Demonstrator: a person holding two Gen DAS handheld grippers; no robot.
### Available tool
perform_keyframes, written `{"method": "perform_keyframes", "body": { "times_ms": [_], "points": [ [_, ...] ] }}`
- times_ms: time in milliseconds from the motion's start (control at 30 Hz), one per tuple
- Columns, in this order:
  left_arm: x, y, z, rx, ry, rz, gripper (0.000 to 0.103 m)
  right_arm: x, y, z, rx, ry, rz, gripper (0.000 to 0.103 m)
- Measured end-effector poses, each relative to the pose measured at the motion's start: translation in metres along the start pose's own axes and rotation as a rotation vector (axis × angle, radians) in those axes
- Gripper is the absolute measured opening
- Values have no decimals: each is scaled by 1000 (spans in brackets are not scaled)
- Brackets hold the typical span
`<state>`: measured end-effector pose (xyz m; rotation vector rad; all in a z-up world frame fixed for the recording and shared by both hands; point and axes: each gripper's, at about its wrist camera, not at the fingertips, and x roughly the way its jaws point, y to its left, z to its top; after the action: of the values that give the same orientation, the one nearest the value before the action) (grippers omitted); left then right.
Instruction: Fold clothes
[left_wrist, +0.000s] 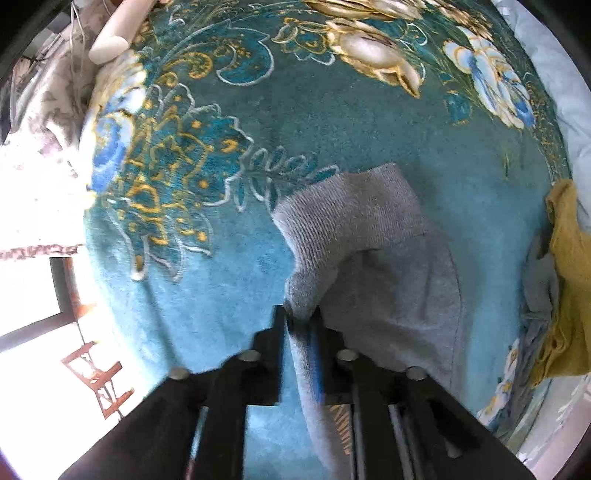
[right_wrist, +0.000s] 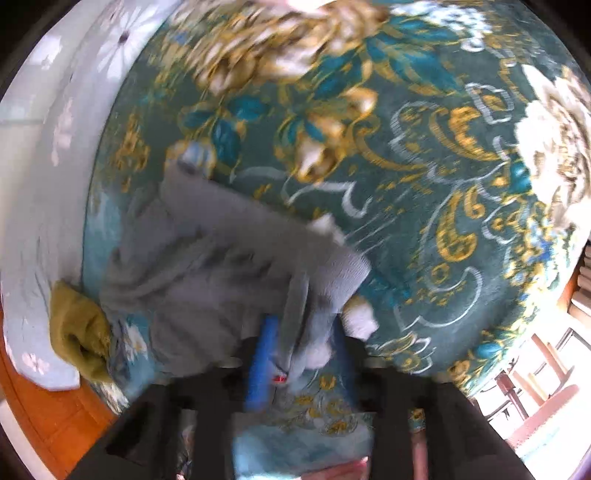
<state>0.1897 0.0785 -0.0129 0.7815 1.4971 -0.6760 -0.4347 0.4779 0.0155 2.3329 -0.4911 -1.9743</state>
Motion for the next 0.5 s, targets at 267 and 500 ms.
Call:
{"method": "perform_keyframes", "body": {
  "times_ms": [267,500],
  "points": [
    [-50,-66,-3,145,-88,-75,38,0,0,35,-1,-38,156,55],
    [-77,-142,-84,403,-60,-147,40,40,56,76,-73,41,321,56]
  ]
}}
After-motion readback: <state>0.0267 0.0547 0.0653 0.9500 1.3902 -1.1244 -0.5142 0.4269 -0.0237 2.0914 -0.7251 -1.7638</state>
